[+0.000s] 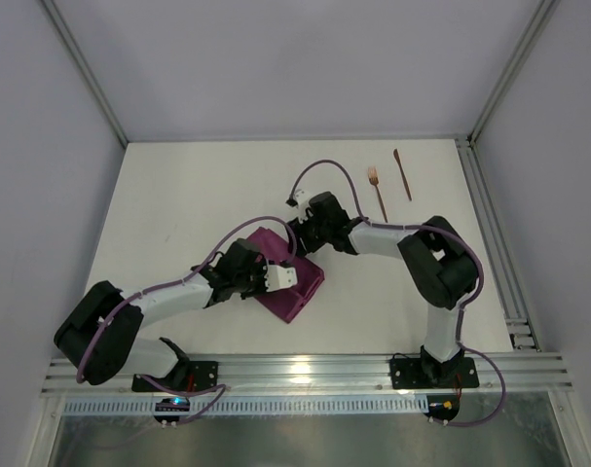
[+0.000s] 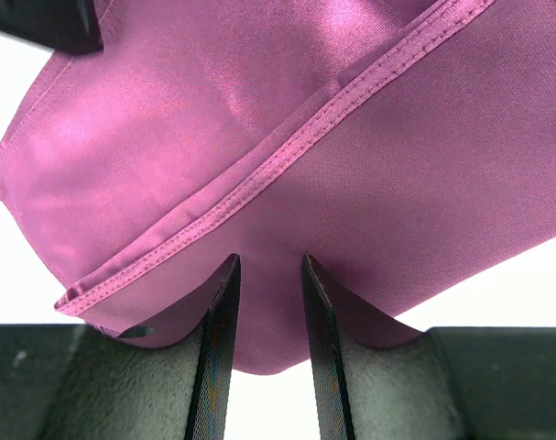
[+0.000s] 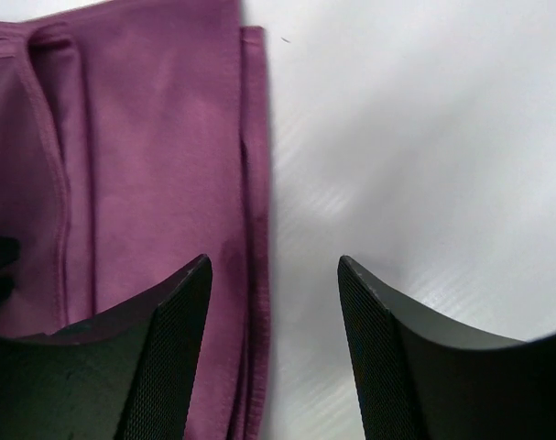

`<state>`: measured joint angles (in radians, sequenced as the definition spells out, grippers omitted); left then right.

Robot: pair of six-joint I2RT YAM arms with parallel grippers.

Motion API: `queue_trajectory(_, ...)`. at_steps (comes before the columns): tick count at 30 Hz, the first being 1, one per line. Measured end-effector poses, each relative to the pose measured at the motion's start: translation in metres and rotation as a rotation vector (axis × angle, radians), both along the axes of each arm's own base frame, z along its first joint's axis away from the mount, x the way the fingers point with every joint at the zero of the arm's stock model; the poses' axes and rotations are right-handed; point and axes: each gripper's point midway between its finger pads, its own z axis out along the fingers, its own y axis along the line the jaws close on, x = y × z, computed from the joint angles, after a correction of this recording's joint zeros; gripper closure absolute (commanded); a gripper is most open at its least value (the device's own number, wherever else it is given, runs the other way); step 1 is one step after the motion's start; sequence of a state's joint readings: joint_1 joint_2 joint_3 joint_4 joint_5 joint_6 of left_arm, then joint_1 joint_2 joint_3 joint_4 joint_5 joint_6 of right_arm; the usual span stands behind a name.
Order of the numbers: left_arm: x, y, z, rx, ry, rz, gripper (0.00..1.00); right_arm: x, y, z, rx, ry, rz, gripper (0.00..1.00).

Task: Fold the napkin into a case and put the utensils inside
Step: Pick up the 2/3-rectangle-folded napkin at the center of the board.

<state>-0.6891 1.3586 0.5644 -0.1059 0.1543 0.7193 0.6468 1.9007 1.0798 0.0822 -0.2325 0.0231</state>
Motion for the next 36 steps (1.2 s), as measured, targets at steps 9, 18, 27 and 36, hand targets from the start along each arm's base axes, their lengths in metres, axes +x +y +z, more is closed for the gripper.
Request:
queue_trajectory(9, 0.002, 0.002, 0.0, 0.006, -0.005, 0.007, 0.64, -0.017, 0.018, -0.002, 0.054, 0.107, 0.099, 0.41)
queue_trajectory(18, 0.003, 0.003, 0.0, 0.018, -0.018, -0.003, 0.64, -0.025, 0.018, -0.002, 0.157, 0.176, 0.109, 0.48)
queue_trajectory(27, 0.004, 0.004, 0.0, 0.023, -0.022, 0.001, 0.64, -0.037, 0.035, -0.002, 0.292, 0.25, 0.163, 0.49)
queue_trajectory(36, 0.004, 0.005, 0.0, 0.024, -0.023, 0.002, 0.64, -0.047, 0.04, -0.005, 0.361, 0.321, 0.182, 0.74)
